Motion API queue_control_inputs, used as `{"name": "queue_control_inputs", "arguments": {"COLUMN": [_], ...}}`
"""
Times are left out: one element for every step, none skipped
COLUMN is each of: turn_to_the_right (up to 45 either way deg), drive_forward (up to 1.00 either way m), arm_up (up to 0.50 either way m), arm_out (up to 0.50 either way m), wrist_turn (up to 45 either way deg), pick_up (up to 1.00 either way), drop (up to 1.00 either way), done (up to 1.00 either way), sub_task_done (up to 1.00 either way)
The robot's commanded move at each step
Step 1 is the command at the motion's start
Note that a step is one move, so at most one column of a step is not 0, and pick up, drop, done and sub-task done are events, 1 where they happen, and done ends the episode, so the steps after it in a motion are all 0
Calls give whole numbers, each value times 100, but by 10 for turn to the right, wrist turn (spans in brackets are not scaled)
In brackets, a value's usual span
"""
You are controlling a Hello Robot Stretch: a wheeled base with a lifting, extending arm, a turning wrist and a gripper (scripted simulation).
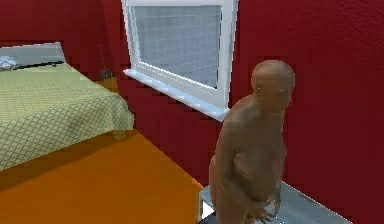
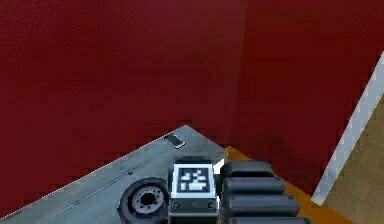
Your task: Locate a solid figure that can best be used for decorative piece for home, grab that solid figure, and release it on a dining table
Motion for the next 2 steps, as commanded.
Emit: {"name": "queue_control_inputs", "arguments": {"turn_to_the_right": [-450,-450], "drive_forward": [0,0], "arm_up": [0,0], "arm_out": [0,0], "wrist_turn": [0,0], "pick_up": [0,0], "drop": [0,0], "done": [0,0], "sub_task_done": [0,0]}}
